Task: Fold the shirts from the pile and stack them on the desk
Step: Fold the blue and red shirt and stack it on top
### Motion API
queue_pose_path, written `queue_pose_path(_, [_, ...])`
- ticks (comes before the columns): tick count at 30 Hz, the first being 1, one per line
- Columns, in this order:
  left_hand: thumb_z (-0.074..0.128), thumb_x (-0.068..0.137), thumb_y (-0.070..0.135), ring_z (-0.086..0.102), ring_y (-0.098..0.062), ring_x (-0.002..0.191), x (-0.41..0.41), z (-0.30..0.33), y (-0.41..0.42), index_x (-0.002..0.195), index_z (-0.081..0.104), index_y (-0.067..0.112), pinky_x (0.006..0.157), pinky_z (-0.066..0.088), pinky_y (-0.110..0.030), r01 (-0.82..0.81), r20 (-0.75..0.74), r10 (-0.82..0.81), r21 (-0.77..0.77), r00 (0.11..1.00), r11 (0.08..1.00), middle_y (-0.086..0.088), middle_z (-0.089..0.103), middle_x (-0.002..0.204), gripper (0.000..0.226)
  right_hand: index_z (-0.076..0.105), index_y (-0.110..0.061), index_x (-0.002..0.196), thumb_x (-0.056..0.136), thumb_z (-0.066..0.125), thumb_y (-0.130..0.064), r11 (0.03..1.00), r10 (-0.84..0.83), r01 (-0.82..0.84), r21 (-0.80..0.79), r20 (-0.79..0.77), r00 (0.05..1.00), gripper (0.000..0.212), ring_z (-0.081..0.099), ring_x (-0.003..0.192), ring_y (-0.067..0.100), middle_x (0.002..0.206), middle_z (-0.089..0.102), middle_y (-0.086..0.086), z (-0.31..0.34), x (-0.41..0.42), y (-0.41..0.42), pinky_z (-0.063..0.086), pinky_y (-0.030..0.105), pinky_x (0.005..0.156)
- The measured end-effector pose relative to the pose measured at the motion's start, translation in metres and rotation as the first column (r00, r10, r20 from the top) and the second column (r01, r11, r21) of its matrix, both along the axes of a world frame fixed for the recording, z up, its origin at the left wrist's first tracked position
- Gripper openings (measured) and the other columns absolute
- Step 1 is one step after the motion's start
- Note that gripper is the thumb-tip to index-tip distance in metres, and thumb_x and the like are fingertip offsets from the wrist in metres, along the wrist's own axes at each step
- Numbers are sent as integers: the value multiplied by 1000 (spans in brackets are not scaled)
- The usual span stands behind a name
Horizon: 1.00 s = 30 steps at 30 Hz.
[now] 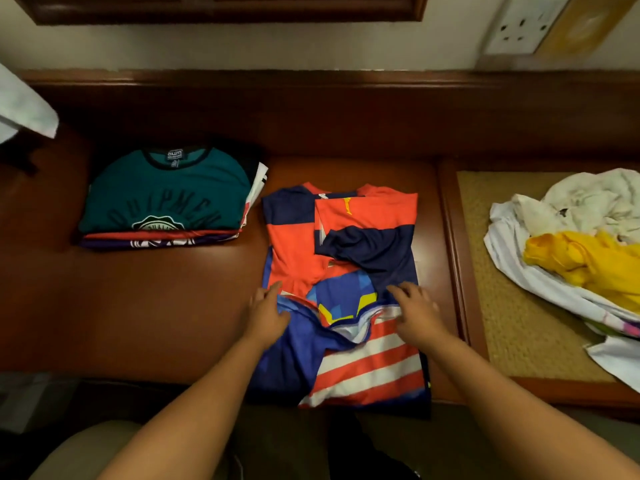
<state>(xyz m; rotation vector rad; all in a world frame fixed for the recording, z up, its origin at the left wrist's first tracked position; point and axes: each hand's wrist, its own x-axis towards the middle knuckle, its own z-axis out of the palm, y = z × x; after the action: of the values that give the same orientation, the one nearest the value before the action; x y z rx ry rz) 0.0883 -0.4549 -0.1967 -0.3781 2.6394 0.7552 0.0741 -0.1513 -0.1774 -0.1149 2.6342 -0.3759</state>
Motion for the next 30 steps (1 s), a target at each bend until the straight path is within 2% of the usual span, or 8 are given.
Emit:
queue_pose_path(4, [69, 82, 12, 54, -38, 98, -11, -5, 1, 105, 68, 7, 86, 43, -39, 109, -52, -113, -75, 992, 991, -21, 56, 101, 24, 49, -20, 131, 90, 53, -19, 995, 62, -59, 75, -42, 997, 41, 37, 125, 27, 132, 43, 5, -13, -6, -2, 34, 35, 94])
queue_pose_path(8, [60, 89, 4, 59, -41, 82, -13, -4, -14, 82, 66, -1, 72, 42, -40, -124, -134, 127, 30, 983, 992, -26, 62, 87, 10, 59, -12, 107, 96, 47, -15, 999, -42, 40, -26, -106, 993, 17, 48, 109, 29, 108, 57, 8, -13, -19, 5, 29, 33, 78])
queue_pose_path(13, [57, 92, 3, 57, -40, 96, -7, 0, -25, 97, 64, -5, 81, 40, -38, -275, -128, 282, 71, 951, 959, -26, 61, 103, 12, 60, -12, 111, 97, 49, -18, 983, -173, 165, -78, -120, 978, 19, 50, 108, 25, 113, 61, 9, -14, -25, 10, 39, 34, 87])
queue_pose_path(16, [64, 86, 2, 55, -41, 100, 2, 3, -19, 111, 63, 0, 87, 41, -41, -279, -202, 286, 61, 937, 958, -25, 55, 112, 25, 54, -11, 128, 95, 53, -19, 952, -294, 269, -148, -179, 939, 34, 45, 120, 28, 128, 53, 13, -8, -9, 0, 38, 40, 100])
queue_pose_path(19, [74, 78, 15, 55, -38, 98, 24, 2, -9, 117, 63, 12, 84, 47, -45, -93, -268, 47, -163, 962, 982, -19, 54, 113, 41, 43, -17, 140, 95, 54, -23, 984, -168, 153, -91, -190, 967, 47, 30, 138, 28, 147, 37, 9, -5, 27, -18, 23, 45, 114])
queue_pose_path(23, [79, 71, 30, 62, -33, 95, 55, -10, -3, 114, 64, 22, 76, 52, -41, 259, -193, -349, -377, 917, 889, -12, 59, 115, 46, 29, -23, 149, 101, 38, -32, 997, 69, -69, -41, -11, 998, 49, 13, 147, 25, 159, 18, 4, -20, 66, -28, 8, 43, 119])
queue_pose_path(26, [79, 71, 27, 61, -32, 98, 66, -12, -12, 120, 63, 21, 78, 50, -40, 170, -87, -229, -433, 970, 885, -12, 61, 116, 52, 31, -19, 148, 98, 39, -29, 997, -52, 49, -65, -54, 997, 52, 17, 146, 31, 158, 21, 11, -24, 72, -20, 14, 46, 118])
queue_pose_path(30, [82, 66, 17, 59, -38, 90, 95, -4, -20, 111, 65, 12, 73, 50, -44, -51, -165, -11, -368, 986, 929, -17, 61, 102, 49, 52, -6, 132, 87, 58, -6, 939, -323, 290, -185, -185, 928, 46, 43, 128, 38, 139, 45, 20, -21, 98, -16, 36, 46, 108])
